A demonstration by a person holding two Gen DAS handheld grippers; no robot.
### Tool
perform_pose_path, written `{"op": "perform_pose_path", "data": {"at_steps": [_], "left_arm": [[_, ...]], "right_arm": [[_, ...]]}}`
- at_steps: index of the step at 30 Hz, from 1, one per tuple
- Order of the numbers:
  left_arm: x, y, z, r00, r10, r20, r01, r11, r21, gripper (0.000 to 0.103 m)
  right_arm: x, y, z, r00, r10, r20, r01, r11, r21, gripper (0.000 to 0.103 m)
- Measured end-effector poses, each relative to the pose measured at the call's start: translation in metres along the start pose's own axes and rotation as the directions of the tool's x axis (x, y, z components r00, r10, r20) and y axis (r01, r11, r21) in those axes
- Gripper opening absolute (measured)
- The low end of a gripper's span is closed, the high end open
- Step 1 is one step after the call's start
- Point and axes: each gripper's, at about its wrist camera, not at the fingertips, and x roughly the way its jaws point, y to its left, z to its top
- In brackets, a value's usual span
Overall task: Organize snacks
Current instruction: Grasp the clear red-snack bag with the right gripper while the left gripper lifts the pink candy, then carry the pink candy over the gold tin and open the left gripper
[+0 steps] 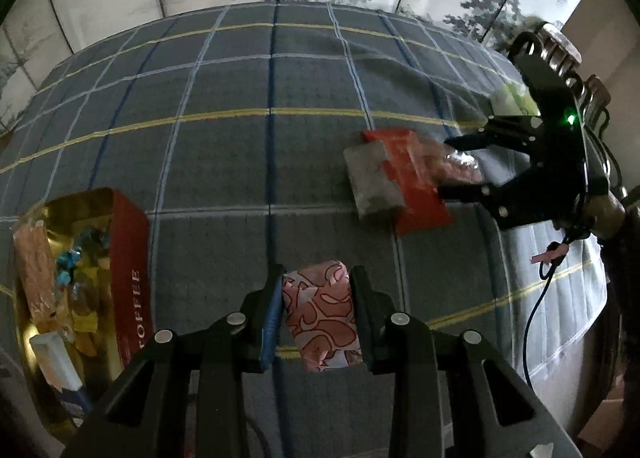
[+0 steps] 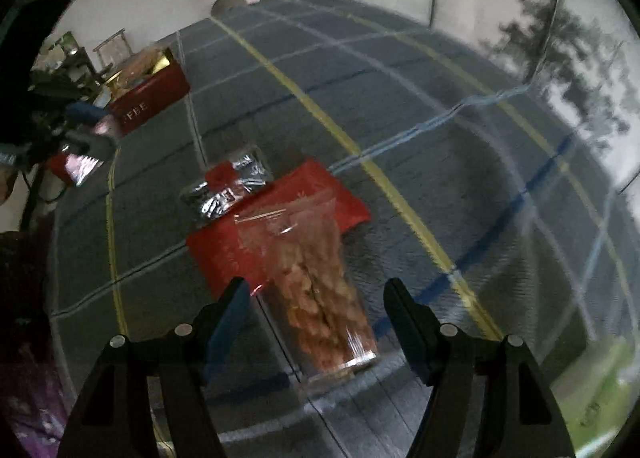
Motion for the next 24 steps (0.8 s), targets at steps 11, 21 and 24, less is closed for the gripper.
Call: {"op": "perform_pose_path", "data": {"at_steps": [11,21,24], "left_arm": [[-0.020,0.002,-0.023,1.000,-0.001,0.028,0.001,1.000,-0.006,0.029],[-0.052,0.013,-0.053,0.993,0.042,0.113,-0.040,0.999,-0.018,0.029],[-0.059,0.021,-0.062,0.989,0.060,0.132,-0.057,0.998,-0.026,0.029]], "right_arm": [[-0.028,0.037,-0.076,0.985,-0.109,0.136,0.057,0.938,0.342,0.039],[-0.052,0.105,-0.119,0.905,-0.190,0.380,-0.088,0.792,0.605,0.039],[-0.041,0.108,-0.116,0.914,-0.206,0.349,-0.077,0.758,0.647,0.039]]}}
